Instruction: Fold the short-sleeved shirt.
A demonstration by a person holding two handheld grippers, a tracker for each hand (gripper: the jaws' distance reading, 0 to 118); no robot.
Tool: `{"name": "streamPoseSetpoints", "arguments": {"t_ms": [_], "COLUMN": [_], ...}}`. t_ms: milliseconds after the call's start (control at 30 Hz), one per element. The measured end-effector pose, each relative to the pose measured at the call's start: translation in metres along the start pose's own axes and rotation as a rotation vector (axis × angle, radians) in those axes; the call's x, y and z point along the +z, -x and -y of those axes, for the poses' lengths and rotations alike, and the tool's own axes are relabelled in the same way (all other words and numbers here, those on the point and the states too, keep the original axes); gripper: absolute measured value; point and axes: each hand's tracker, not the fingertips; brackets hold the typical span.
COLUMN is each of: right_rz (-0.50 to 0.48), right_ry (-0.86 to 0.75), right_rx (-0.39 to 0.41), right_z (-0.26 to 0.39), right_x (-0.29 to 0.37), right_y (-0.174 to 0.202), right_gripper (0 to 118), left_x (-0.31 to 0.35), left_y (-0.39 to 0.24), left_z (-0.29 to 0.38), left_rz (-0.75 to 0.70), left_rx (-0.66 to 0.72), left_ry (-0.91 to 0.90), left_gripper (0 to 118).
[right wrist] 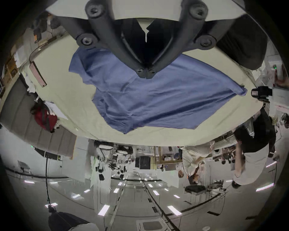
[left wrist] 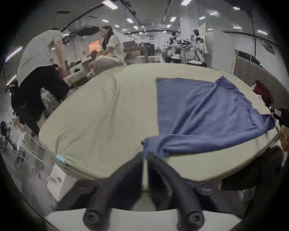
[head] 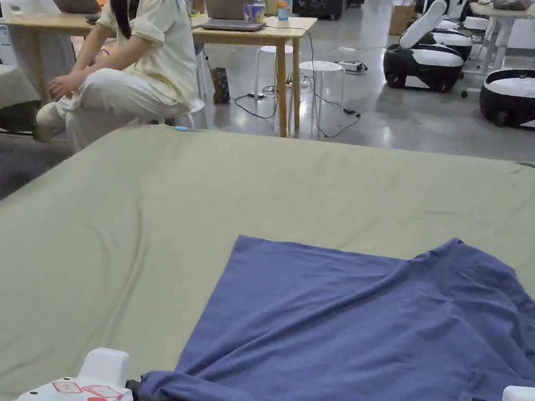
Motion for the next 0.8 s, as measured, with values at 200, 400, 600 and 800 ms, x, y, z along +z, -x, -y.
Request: {"name": "streamPoseSetpoints", "arguments": {"t_ms": [200,400,600,800], "right_rz": [-0.01,-0.006,0.008,0.054], "right_ry": [0.02,0.03,0.044,0.112], "right_rx": [0.001,0.009,0.013,0.038], "right_z": [-0.008,-0.014,-0.021,-0.025], "right_x": [-0.007,-0.015,-0.017,-0.006], "right_y": [0.002,0.0,-0.005,-0.031], "right_gripper": [0,0,0,0], "left_x": [-0.027,-0.06,-0.055,-0.022], "left_y": [0.004,0.008,-0.007,-0.026], "left_z": [-0.004,-0.016,-0.022,-0.042], "left_rz": [0.081,0.185,0.208,0.163], "left_rx": [-0.02,0.086,0.068,0.001], "left_ry": [-0.009,0.035,0.063,0.029], "left_gripper": [96,82,6,4]}}
